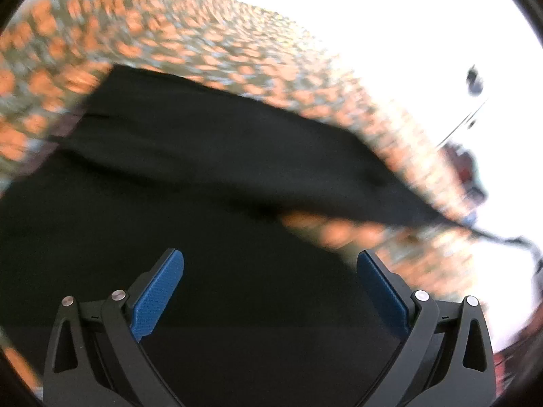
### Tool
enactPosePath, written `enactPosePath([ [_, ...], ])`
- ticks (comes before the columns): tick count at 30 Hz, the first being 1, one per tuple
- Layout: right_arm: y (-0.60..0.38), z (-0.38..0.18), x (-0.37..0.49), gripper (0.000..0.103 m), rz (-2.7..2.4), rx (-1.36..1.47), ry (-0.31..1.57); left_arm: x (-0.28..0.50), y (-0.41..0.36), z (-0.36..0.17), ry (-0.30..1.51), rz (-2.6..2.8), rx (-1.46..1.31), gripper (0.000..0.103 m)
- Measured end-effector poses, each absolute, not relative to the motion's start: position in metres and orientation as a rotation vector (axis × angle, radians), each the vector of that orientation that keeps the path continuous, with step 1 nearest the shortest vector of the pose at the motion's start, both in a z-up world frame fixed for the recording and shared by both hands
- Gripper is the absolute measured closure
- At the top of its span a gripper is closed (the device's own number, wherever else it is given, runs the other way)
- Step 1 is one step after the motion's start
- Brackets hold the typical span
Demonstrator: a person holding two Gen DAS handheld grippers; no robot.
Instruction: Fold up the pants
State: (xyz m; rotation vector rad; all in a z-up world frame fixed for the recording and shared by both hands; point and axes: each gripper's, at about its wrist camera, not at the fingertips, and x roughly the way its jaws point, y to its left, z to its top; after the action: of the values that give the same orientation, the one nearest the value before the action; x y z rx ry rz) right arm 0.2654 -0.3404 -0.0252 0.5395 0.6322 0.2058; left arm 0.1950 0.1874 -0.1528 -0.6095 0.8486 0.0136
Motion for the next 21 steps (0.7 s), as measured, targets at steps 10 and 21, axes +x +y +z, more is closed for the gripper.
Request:
enactPosePath([
  [10,-0.347,0.020,0.221,0.097,0.363,0.475,0.561,0.349,0.146,-0.141,0.931,-0.225,-0.849,0.001],
  [21,-0.395,0.013,0.164,0.097,0.417,0.494,0.588,0.316,0.177,-0.149,0.882,-0.175,-1.053,0.100],
])
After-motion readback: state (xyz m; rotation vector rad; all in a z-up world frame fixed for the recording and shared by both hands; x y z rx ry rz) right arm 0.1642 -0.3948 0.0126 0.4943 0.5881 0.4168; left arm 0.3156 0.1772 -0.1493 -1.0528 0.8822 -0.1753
